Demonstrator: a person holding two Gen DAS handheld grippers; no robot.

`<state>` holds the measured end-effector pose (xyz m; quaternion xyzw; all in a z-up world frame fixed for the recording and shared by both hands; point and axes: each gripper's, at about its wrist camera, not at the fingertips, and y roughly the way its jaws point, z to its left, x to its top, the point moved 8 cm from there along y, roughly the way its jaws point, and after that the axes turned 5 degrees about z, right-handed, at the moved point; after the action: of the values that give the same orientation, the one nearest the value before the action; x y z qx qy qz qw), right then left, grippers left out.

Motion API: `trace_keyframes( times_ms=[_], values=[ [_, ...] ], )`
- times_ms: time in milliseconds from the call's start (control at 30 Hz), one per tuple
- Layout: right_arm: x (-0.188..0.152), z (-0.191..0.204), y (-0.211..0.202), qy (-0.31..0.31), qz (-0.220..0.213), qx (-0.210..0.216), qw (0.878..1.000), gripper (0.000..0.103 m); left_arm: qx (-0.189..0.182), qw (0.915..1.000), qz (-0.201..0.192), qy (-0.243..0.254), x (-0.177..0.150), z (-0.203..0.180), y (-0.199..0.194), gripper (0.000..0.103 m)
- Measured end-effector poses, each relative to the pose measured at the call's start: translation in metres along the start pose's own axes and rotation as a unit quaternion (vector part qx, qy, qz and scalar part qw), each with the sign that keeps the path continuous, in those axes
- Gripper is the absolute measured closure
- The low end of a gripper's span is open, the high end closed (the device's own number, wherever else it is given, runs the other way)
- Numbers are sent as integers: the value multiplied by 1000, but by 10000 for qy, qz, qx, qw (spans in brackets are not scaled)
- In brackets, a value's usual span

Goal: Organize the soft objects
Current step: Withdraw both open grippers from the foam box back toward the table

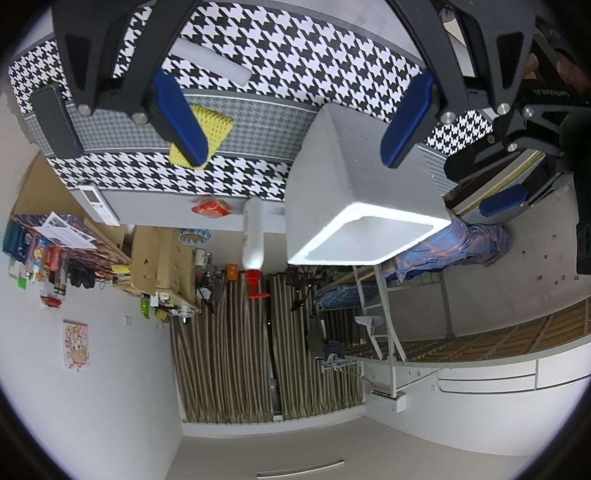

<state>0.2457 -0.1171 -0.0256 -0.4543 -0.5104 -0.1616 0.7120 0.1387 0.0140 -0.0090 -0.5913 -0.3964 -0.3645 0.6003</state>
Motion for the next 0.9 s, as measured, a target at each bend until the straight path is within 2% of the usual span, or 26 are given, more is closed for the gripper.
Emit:
trace_keyframes(
  times_ms=[900],
  values=[
    [-15, -64, -27, 509, -29, -663, 9965, 6, -815, 9954, 253, 435, -1, -71, 28, 1]
  ],
)
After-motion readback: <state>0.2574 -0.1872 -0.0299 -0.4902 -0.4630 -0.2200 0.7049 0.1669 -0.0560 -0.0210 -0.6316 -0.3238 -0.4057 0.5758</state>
